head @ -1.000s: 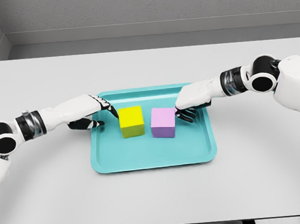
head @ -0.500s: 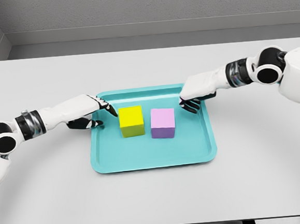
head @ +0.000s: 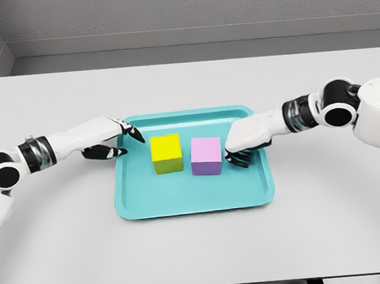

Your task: Push two cubes

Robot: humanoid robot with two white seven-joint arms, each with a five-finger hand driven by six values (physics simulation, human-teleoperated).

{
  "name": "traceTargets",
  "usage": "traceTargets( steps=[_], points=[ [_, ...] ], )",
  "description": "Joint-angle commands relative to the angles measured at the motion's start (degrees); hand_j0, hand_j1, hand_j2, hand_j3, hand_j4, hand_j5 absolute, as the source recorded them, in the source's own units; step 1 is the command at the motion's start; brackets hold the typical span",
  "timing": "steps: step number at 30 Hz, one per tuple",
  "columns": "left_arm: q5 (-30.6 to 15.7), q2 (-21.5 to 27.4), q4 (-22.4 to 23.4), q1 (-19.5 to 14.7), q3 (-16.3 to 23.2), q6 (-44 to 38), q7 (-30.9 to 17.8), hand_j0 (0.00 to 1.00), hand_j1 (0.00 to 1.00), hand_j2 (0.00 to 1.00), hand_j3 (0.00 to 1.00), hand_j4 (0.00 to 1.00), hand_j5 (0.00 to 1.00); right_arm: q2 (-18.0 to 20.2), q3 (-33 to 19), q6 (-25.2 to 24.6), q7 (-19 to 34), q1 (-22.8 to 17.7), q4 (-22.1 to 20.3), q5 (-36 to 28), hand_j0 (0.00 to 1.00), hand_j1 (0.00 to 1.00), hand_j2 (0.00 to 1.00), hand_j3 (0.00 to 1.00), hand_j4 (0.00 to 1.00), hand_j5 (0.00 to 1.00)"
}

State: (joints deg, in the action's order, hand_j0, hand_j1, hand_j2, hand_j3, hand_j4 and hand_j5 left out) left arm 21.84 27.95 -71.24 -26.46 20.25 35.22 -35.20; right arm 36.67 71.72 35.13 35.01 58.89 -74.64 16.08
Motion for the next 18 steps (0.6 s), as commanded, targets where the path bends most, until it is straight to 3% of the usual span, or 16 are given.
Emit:
traceTargets(
  steps=[1, 15, 18],
  points=[
    [1.3, -0.5, 0.6, -0.1, 0.0, -0.2, 0.2, 0.63, 0.63, 0.63, 0.63, 0.63, 0.63, -0.2, 0.4, -0.1, 0.0, 0.0, 0.0, -0.3, 0.13, 0.13, 0.13, 0.13, 0.13, 0.13],
    [3.3, -2.6, 0.9, -0.1, 0.1, -0.2, 0.2, 0.63, 0.63, 0.63, 0.63, 0.63, 0.63, -2.3, 0.8, -0.1, 0.0, 0.1, 0.6, -0.4, 0.13, 0.13, 0.13, 0.13, 0.13, 0.13],
    [3.4, -3.3, 0.7, -0.2, 1.7, -0.2, 0.2, 0.61, 0.61, 0.61, 0.61, 0.61, 0.61, -2.3, 0.7, -0.1, 0.0, 0.1, 0.9, -0.4, 0.13, 0.13, 0.13, 0.13, 0.13, 0.13]
  ],
)
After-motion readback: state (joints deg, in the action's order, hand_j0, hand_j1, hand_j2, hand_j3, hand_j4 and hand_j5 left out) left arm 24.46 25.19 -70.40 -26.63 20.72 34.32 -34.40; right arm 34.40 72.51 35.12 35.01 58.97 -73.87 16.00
